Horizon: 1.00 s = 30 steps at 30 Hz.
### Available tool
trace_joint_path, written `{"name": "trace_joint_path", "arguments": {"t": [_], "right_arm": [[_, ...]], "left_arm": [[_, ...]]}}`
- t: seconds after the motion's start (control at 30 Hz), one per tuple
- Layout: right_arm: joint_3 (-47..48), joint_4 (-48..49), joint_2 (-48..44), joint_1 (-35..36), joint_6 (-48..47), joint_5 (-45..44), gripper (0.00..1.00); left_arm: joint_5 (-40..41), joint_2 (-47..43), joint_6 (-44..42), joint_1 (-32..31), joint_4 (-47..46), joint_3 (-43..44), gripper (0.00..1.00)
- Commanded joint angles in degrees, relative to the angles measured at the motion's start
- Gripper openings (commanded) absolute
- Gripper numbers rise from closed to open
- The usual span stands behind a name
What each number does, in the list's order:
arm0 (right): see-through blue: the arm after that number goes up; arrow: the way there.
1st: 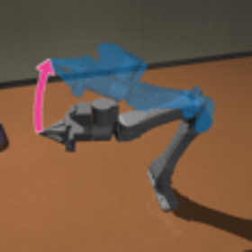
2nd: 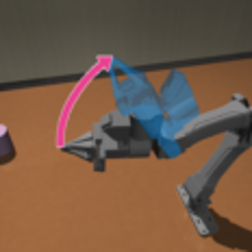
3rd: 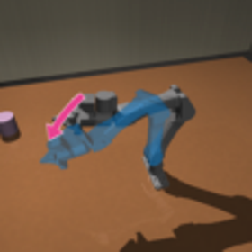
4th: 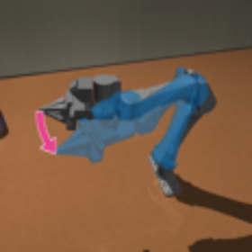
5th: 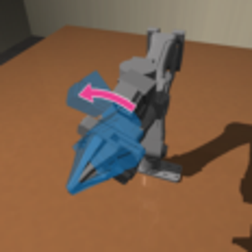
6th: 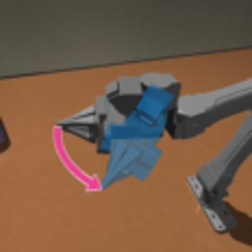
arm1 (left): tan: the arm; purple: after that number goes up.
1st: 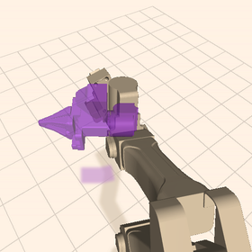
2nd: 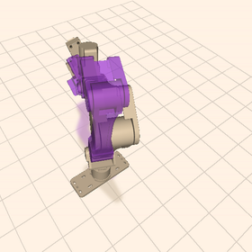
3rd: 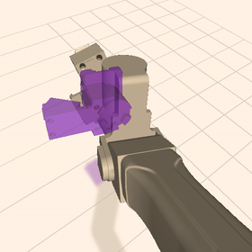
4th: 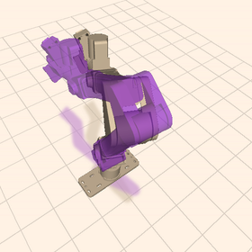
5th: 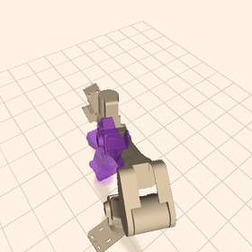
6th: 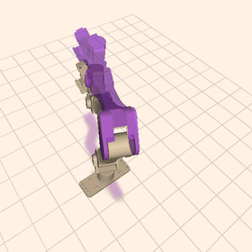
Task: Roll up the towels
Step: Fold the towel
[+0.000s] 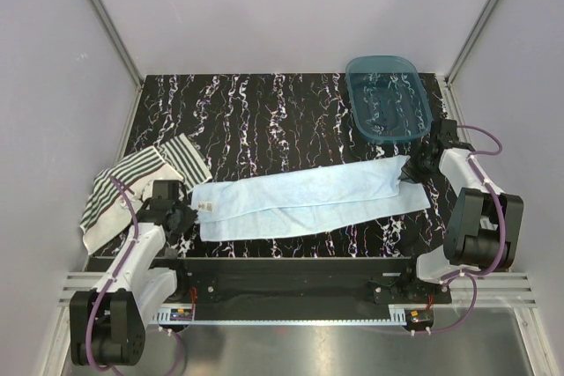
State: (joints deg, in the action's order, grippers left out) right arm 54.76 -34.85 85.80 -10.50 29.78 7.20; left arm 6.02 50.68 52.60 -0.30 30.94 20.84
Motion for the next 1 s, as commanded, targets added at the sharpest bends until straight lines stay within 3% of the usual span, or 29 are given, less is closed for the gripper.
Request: {"name": "trace_joint_path", "arguments": {"t": [0.0,0.13,0.6,0.97], "right_arm": [[1.49,0.31,-0.02,0.31,-0.69,0.8,0.0],[1.92,-0.13,-0.19,0.39,-0.69,1.15,0.0],[9.48,-6.63,-4.49,-0.83,0.89,-2.8,0.0],[6.41,-7.43,-8.46,-11.37,1.59,-3.16,0.0]], "left_arm": [[0.04,0.65,-0.92,0.3,-2.72,-0.54,0.17],[-0.4,0.21,-1.88,0.21,-3.17,0.34,0.01],[-2.33,-2.86,-5.75,0.29,6.41,14.49,0.0],[-5.57,-8.31,-7.95,0.29,10.28,15.19,0.0]]}}
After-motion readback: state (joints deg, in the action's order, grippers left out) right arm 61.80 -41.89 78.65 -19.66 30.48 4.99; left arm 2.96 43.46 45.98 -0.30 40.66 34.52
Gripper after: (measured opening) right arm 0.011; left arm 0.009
